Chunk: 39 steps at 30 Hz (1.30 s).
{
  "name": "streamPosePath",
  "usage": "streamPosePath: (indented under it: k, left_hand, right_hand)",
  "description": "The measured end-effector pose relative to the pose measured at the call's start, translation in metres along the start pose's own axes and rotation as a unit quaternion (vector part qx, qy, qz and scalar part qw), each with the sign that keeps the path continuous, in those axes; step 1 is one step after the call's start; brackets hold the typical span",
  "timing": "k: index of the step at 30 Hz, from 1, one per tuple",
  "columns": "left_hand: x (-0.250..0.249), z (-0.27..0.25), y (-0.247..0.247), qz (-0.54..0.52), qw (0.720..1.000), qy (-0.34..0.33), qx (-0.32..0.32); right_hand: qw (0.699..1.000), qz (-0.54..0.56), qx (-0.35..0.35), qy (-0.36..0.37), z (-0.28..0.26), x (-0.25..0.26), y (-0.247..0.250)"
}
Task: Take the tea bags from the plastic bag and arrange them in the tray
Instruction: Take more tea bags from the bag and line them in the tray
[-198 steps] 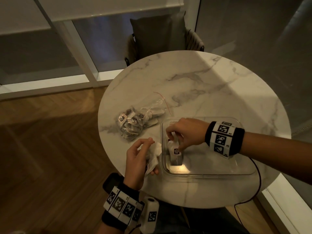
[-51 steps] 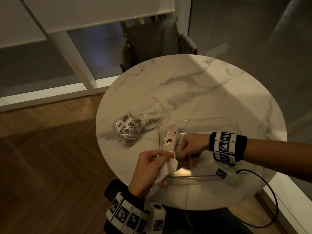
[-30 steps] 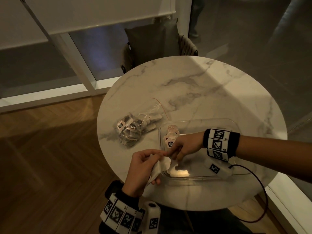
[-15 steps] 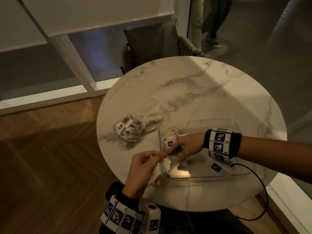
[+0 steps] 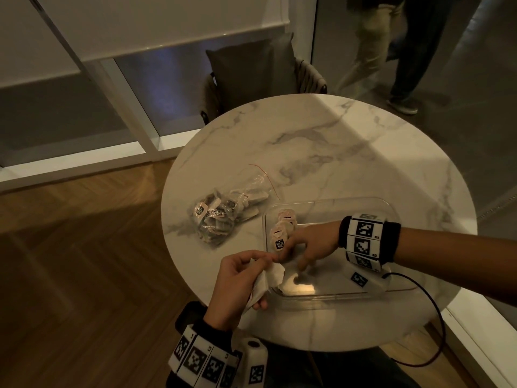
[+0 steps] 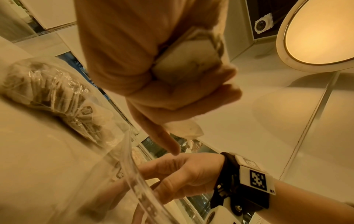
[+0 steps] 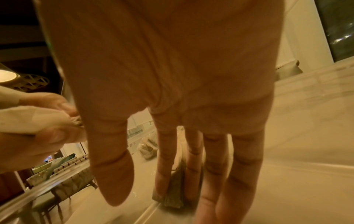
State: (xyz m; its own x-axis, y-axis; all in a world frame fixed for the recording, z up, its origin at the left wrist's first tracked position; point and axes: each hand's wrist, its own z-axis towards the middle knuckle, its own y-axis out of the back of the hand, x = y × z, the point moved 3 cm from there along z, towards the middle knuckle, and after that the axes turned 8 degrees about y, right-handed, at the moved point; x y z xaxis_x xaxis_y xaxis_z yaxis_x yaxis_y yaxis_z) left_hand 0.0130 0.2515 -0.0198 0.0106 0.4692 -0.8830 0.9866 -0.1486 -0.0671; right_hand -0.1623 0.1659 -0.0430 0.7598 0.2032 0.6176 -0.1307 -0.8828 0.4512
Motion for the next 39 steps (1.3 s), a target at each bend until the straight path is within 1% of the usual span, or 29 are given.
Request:
streamPosePath:
  k: [4,8,13,15,19,21,26,31,34,37,39]
  left_hand:
    - [0.0,0.0,0.002,0.001,1.0,0.001,-0.001]
    - [-0.002,0.0,0.002,-0.003,1.0,0.0,-0.006]
    - [-0.002,0.0,0.001,-0.003,1.0,0.001,-0.012]
    - [-0.002,0.0,0.001,-0.003,1.0,0.001,-0.013]
    - [-0.003,0.0,0.001,-0.001,1.0,-0.002,-0.012]
    - [-0.003,0.001,0.0,-0.002,1.0,-0.001,-0.011]
    - [0.0,0.001,0.0,0.002,1.0,0.004,-0.015]
    - [0.003,0.0,0.004,0.002,1.0,0.006,-0.017]
    - [0.002,0.002,0.005,-0.01,1.0,0.005,-0.025]
    - [0.003,0.004,0.007,-0.033,0.999,0.024,-0.036]
    - [0.004,0.006,0.006,-0.053,0.997,0.032,-0.043]
  right_hand:
    - [1.0,0.009,0.004,-0.005,0.001,-0.001,-0.001]
    - [1.0,0.017,0.019,0.009,0.0,-0.002,-0.003]
    - [1.0,-0.006,0.028,0.009,-0.004,-0.006,0.0]
    - [1.0,-0.005,0.014,-0.009,-0.007,-0.009,0.004]
    - [0.996,-0.043,-0.056,-0.046,-0.012,-0.013,0.019]
    - [0.995,-0.043,-0.076,-0.054,-0.01,-0.012,0.023]
    - [0.994,-0.058,-0.084,-0.048,0.005,-0.005,0.024]
    - [0.995,-0.033,-0.093,-0.023,0.007,0.0,0.02]
    - [0.993,-0.039,-0.11,-0.019,-0.001,-0.001,0.022]
    - [0.991,-0.047,-0.122,-0.021,-0.018,-0.001,0.024]
    - [0.99,-0.027,-0.139,-0.017,-0.032,0.005,0.027]
